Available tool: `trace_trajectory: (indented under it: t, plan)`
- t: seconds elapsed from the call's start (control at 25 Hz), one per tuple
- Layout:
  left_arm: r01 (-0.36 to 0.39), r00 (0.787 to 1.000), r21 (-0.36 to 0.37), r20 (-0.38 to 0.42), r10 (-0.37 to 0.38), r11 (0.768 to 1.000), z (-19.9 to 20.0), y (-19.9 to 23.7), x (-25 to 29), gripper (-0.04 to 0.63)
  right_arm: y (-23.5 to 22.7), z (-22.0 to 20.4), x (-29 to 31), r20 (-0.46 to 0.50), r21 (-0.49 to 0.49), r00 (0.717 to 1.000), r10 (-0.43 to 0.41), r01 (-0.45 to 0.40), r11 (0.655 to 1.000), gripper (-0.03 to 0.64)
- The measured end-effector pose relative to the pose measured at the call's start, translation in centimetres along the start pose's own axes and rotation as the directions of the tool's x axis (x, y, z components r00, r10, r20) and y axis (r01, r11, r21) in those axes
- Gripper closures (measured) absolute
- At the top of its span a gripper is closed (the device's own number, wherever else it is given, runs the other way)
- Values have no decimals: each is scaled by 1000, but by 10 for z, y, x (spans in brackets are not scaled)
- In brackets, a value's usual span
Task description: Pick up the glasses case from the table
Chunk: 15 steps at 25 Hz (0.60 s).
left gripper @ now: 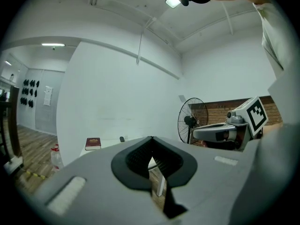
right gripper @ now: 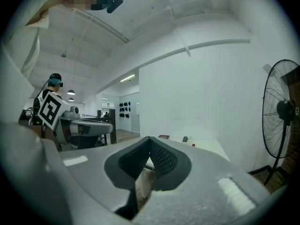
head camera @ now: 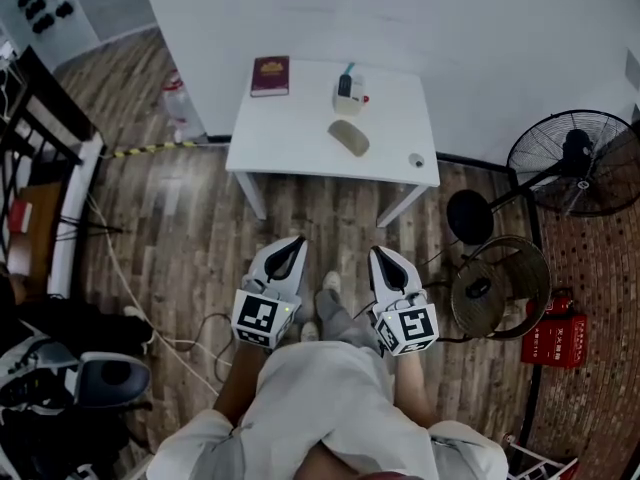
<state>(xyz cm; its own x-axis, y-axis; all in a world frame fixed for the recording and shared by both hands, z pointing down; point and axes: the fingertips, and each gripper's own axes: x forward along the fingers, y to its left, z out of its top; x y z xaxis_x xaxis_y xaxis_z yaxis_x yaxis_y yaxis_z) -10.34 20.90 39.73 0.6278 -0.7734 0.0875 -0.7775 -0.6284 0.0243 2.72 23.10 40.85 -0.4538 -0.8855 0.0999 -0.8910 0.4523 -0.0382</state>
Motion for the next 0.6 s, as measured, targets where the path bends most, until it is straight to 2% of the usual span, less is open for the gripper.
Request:
trace_trajectory:
  t: [0.6]
  plan:
    - [-50, 998, 11, -25, 50, 999, 18, 50, 101, 577, -73, 19, 101, 2, 22, 998, 65, -65, 998, 612]
